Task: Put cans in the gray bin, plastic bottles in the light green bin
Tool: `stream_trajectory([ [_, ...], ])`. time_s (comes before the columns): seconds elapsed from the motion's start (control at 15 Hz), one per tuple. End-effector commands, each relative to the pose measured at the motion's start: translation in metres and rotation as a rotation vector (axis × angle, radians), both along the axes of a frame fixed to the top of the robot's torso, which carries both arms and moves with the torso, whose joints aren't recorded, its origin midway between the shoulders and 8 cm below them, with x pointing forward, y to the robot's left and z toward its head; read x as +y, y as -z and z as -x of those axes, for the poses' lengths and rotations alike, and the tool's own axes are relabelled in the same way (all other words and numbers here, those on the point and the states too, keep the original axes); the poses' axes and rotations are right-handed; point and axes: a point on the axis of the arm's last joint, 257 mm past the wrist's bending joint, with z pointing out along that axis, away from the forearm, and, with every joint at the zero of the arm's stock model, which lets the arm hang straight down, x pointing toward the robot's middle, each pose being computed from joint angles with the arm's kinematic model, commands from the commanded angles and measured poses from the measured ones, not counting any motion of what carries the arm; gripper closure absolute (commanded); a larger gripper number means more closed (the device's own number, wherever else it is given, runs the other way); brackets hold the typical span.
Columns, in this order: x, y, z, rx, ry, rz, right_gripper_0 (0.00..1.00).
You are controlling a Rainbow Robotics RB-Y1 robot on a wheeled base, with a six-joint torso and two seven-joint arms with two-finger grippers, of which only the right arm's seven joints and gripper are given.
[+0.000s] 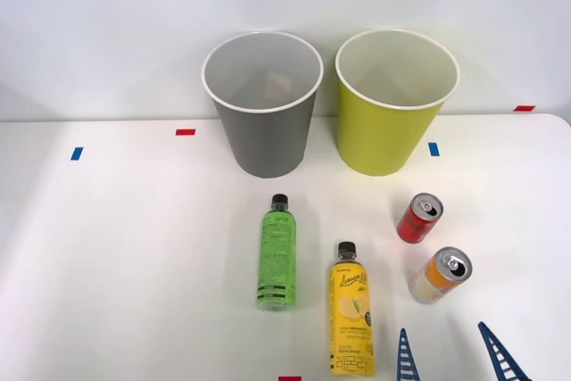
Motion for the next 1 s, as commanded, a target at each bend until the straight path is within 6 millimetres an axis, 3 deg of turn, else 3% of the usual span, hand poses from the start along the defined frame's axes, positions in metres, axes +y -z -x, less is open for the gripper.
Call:
stream_trajectory([
  [0.07,0.0000,0.0000,0.0000,0.000,0.000,0.000,0.00],
  [1.0,0.0000,0.0000,0.0000,0.000,0.000,0.000,0.00],
])
